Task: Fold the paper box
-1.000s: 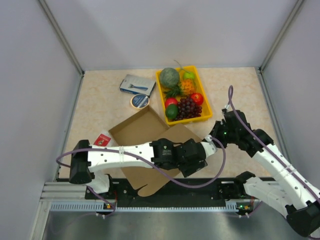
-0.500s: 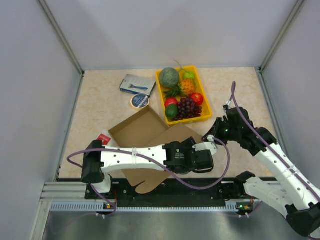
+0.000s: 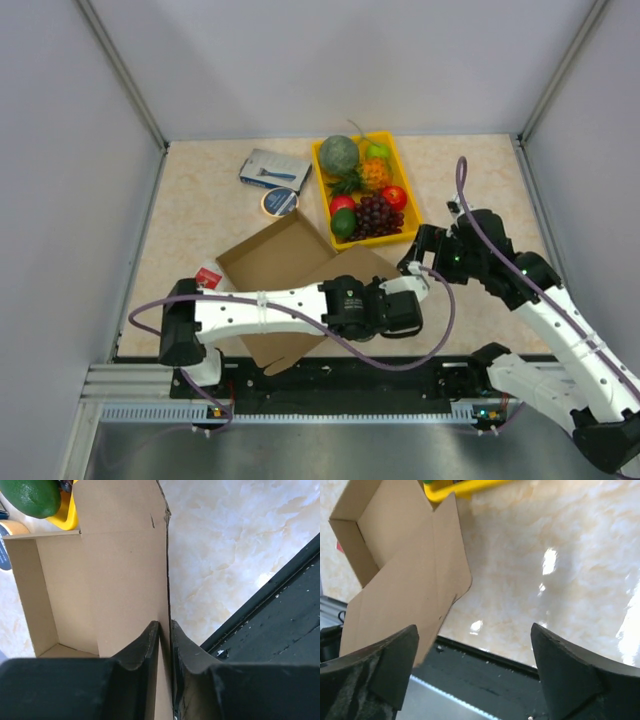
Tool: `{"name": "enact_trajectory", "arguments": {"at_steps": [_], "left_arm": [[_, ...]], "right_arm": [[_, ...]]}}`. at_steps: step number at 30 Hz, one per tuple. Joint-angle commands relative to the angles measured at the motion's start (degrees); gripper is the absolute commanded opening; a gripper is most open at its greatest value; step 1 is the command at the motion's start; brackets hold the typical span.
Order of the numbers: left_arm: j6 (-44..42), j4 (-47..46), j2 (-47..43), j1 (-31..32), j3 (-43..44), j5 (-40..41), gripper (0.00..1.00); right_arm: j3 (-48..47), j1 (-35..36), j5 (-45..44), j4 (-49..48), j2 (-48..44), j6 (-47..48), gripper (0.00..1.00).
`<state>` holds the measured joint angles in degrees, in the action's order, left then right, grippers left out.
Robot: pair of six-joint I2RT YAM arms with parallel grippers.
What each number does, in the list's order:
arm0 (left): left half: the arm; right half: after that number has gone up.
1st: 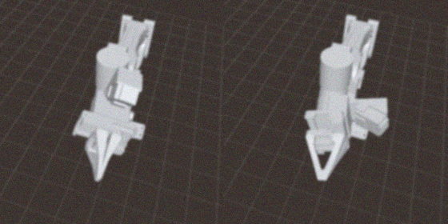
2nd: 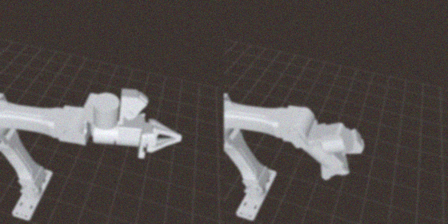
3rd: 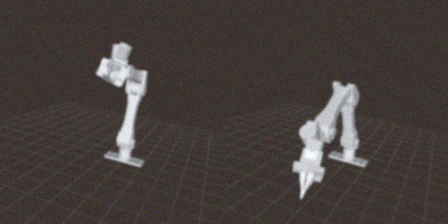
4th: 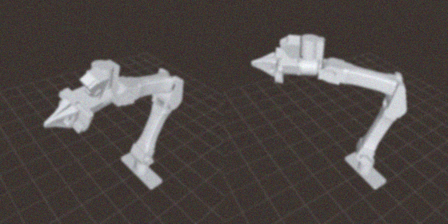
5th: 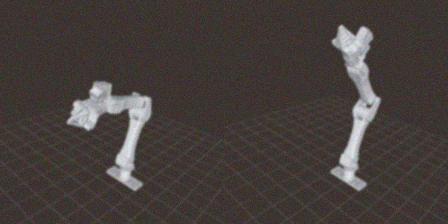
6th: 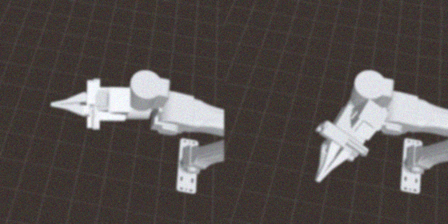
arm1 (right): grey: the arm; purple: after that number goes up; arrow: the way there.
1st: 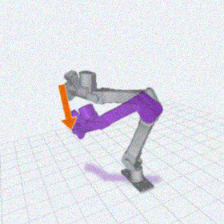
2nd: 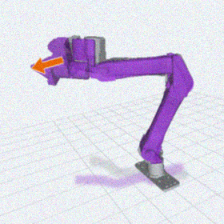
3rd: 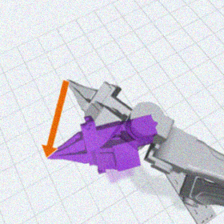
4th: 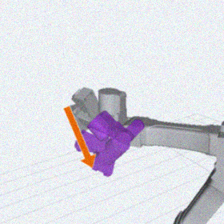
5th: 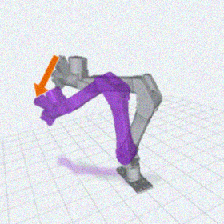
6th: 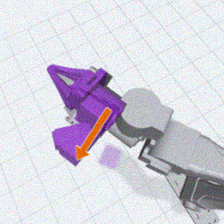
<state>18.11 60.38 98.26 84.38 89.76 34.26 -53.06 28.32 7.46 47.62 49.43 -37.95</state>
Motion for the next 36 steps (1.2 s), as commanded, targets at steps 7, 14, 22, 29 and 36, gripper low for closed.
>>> {"name": "enact_trajectory", "arguments": {"at_steps": [7,14,22,29,36], "left_arm": [[4.9,-7.0,-21.1,-13.3,-4.7,-19.0,0.05],[8.0,-6.5,-32.2,-22.0,-2.1,-22.7,0.0],[22.8,-14.8,-30.1,-31.7,1.8,-28.5,0.0],[40.9,-10.2,-25.7,-33.6,5.8,-19.2,0.0],[49.1,2.6,-25.1,-34.8,11.7,0.2,0.0]], "right_arm": [[-19.7,-9.2,5.9,-0.4,0.0,12.1,0.99],[-17.4,-5.4,14.3,-2.7,2.9,13.6,0.99],[-13.0,14.0,0.5,-8.3,-0.6,12.3,0.99],[-10.0,33.1,-13.2,-11.2,-2.0,11.6,0.99],[-15.8,48.9,-24.7,-11.6,5.1,16.0,0.99]]}}
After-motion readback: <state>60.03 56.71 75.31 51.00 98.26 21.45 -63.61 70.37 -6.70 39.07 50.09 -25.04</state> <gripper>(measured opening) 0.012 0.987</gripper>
